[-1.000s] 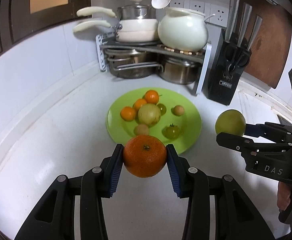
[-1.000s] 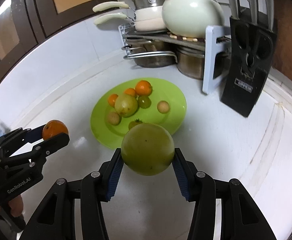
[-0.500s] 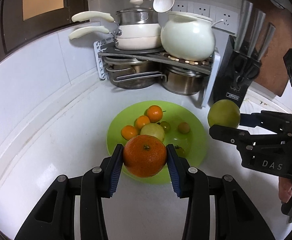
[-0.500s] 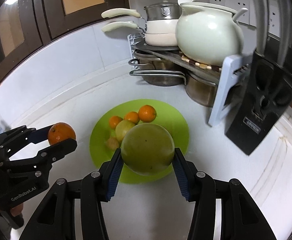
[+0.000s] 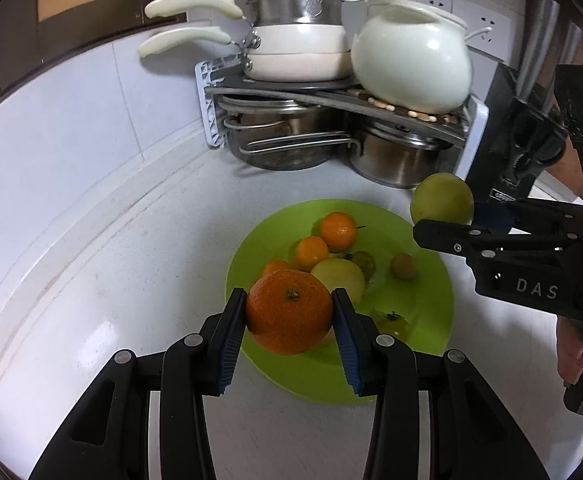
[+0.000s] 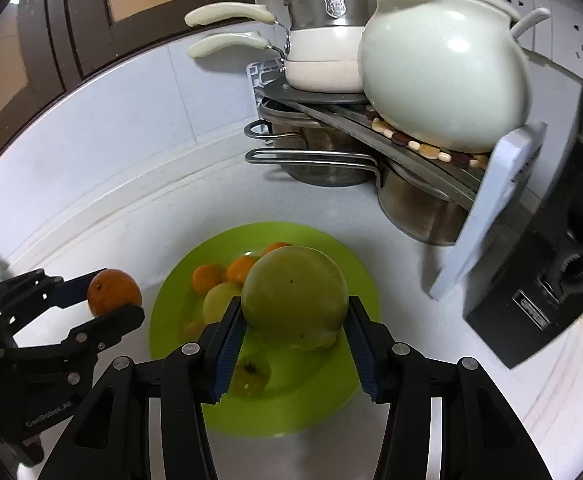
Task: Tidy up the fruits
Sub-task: 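Lower the orange and pomelo onto the green plate and open both tools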
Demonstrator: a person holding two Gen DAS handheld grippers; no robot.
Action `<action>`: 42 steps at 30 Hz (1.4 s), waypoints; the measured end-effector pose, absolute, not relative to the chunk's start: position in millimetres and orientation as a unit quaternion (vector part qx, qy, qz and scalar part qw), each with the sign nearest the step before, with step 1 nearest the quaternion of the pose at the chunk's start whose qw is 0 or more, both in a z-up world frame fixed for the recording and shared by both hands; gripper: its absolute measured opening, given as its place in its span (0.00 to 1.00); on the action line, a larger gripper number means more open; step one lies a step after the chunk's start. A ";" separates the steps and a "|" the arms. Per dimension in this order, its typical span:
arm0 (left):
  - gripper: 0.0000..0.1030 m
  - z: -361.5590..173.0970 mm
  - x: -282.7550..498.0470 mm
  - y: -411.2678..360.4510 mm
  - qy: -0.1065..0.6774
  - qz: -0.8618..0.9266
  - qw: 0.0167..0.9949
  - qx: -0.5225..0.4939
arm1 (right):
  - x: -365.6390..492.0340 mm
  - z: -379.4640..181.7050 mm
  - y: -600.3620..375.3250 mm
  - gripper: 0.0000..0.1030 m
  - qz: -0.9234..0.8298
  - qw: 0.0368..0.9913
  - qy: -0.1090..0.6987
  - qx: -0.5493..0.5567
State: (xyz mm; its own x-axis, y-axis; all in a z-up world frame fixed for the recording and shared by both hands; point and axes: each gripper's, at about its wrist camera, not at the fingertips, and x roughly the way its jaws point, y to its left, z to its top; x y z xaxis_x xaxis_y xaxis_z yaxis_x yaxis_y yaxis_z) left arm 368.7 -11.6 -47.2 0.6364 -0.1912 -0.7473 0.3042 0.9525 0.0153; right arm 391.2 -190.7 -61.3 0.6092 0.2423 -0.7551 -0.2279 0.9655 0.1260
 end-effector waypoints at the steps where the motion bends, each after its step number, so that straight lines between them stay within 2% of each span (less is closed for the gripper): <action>1: 0.41 -48.6 371.5 -11.2 0.406 -0.138 0.901 0.070 | 395.1 -63.0 -191.0 0.49 0.131 0.896 0.424 0.009; 32: 0.41 -91.0 408.7 -10.9 0.453 -0.148 0.877 0.061 | 445.6 -109.0 -190.7 0.49 0.120 0.871 0.475 0.033; 37: 0.51 -87.3 406.9 -10.4 0.445 -0.144 0.882 0.060 | 446.4 -114.9 -192.0 0.52 0.120 0.867 0.482 0.042; 38: 0.52 -85.5 406.6 -10.3 0.442 -0.143 0.883 0.060 | 446.4 -114.4 -191.1 0.55 0.124 0.867 0.481 0.045; 42: 0.54 -80.6 406.0 -8.9 0.439 -0.140 0.886 0.055 | 442.7 -108.1 -187.3 0.55 0.123 0.875 0.466 0.032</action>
State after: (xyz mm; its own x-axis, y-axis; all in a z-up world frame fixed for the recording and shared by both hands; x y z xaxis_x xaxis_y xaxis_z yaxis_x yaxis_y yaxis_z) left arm 406.0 -8.9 -80.6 0.5760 -0.1995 -0.7928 0.2966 0.9547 -0.0248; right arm 442.7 -187.3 -108.1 0.5350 0.2451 -0.8085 -0.1851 0.9678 0.1709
